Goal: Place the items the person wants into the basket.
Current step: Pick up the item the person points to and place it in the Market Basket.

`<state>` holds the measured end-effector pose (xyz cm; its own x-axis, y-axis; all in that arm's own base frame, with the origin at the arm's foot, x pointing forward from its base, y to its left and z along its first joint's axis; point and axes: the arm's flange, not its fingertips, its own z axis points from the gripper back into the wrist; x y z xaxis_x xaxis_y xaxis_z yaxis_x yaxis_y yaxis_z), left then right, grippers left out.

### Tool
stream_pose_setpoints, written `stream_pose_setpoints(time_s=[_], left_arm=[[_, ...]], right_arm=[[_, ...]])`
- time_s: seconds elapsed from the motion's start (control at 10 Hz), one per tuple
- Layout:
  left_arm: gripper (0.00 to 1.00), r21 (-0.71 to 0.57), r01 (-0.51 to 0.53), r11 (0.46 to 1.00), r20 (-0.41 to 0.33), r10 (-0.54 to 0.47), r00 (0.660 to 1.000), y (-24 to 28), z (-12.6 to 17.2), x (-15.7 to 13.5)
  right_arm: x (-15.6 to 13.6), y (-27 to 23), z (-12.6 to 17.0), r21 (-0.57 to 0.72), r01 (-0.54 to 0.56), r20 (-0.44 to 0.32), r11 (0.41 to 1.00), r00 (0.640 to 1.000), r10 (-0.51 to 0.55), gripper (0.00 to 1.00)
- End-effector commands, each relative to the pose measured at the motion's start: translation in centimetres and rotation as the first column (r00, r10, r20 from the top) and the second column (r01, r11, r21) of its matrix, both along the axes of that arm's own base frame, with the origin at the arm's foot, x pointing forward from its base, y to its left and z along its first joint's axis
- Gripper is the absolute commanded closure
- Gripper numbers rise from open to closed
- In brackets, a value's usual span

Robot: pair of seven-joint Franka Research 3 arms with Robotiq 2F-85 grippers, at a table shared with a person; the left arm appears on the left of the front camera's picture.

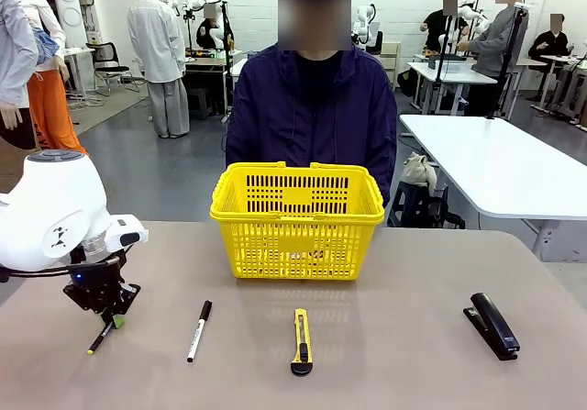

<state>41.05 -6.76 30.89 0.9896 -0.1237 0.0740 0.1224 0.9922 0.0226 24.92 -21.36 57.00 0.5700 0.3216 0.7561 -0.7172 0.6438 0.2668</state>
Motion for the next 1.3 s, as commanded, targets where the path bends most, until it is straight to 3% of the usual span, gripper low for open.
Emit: stream_pose_setpoints(time_s=[0.0, 0.3, 0.4, 0.5, 0.8, 1.0, 1.2], left_arm=[[1.0, -0.005, -0.018, 1.0, -0.017, 0.018, 1.0, 0.1, -0.5, -1.1], [1.0, -0.006, 0.0, 1.0, -0.012, 0.0, 1.0, 0.2, 0.3, -1.1], [1.0, 0.016, 0.034, 0.999, 0.007, -0.034, 0.999, 0.1, 2.4, -1.4], [0.94, 0.024, 0.059, 0.998, 0.035, -0.06, 0.998, 0.1, 6.1, -2.0], [0.94, 0.013, 0.105, 0.994, 0.123, -0.106, 0.987, 0.5, 19.4, -4.0], [0.94, 0.038, 0.096, 0.995, 0.104, -0.099, 0.99, 0.5, 24.1, -3.3], [0.94, 0.049, 0.082, 0.995, 0.078, -0.086, 0.993, 0.1, 25.0, -2.6]], right_arm=[[0.2, -0.1, 0.1, 0.022, -0.012, 0.023, 1.0, 1.0, 0.011, 0.0], [0.2, -0.1, 0.1, 0.022, -0.012, 0.023, 1.0, 1.0, 0.011, 0.0], [0.2, -0.1, 0.1, 0.022, -0.012, 0.023, 1.0, 1.0, 0.011, 0.0], [0.2, -0.1, 0.1, 0.022, -0.012, 0.023, 1.0, 1.0, 0.011, 0.0], [0.2, -0.1, 0.1, 0.022, -0.012, 0.023, 1.0, 1.0, 0.011, 0.0], [0.2, -0.1, 0.1, 0.022, -0.012, 0.023, 1.0, 1.0, 0.011, 0.0], [0.2, -0.1, 0.1, 0.022, -0.012, 0.023, 1.0, 1.0, 0.011, 0.0]])
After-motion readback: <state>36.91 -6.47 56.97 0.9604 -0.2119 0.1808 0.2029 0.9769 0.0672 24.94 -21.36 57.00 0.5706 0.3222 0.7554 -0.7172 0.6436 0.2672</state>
